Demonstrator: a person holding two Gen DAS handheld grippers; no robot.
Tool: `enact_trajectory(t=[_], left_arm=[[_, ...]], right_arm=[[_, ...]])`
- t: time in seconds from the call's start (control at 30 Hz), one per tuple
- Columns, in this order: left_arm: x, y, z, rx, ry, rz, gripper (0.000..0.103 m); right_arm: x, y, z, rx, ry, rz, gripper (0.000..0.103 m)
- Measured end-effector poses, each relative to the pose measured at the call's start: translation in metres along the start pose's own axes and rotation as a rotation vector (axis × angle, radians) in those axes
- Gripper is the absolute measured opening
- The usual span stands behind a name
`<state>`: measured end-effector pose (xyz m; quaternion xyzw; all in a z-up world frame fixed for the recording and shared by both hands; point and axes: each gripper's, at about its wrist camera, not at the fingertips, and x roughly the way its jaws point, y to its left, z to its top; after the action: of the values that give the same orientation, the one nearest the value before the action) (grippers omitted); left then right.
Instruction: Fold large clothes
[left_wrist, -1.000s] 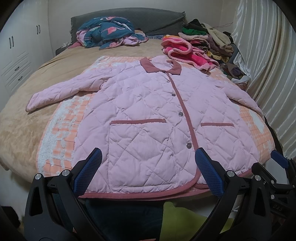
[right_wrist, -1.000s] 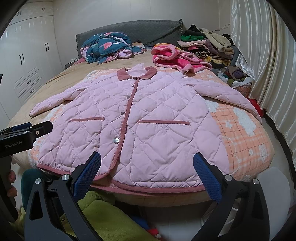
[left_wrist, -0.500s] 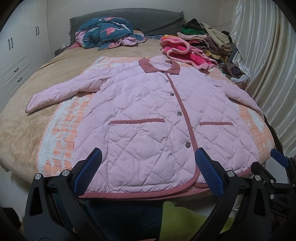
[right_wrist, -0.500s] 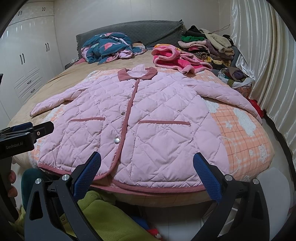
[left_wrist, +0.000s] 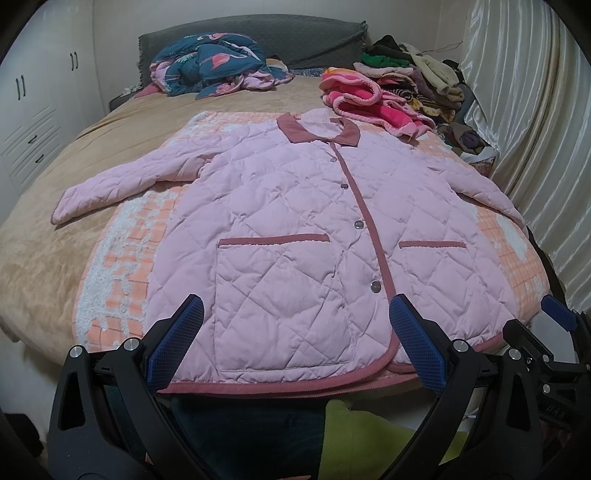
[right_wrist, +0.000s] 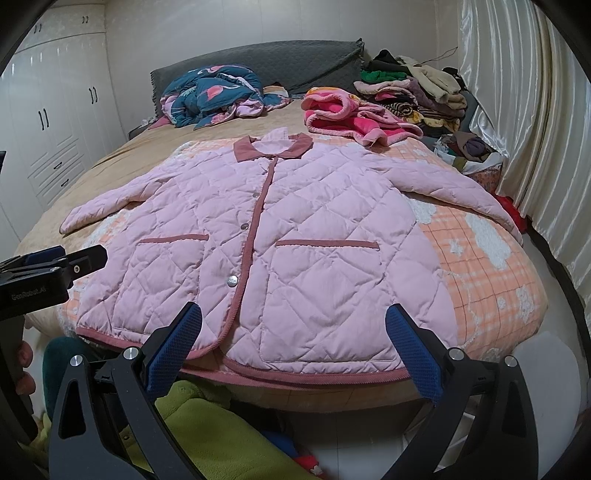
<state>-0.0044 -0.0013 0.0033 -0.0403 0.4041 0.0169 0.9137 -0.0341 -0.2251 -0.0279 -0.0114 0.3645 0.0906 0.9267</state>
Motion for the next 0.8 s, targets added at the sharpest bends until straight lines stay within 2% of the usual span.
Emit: enact_trajectory(t=[0.4, 0.57, 0.8], left_arm=[[0.006, -0.01, -0.005, 0.013, 0.021, 0.017, 0.094], [0.024, -0.006, 0.011, 0.01, 0.05, 0.019, 0.094], [0.044, -0.005, 0.045, 0.011, 0.039, 0.045, 0.094]], right_arm=[[0.007, -0.008, 0.007, -0.004, 0.001, -0.018, 0.099], [0.018, -0.014, 0.019, -0.01, 0.012, -0.005, 0.099], [0.038, -0.026, 0.045, -0.028, -0.001, -0.009, 0.099]])
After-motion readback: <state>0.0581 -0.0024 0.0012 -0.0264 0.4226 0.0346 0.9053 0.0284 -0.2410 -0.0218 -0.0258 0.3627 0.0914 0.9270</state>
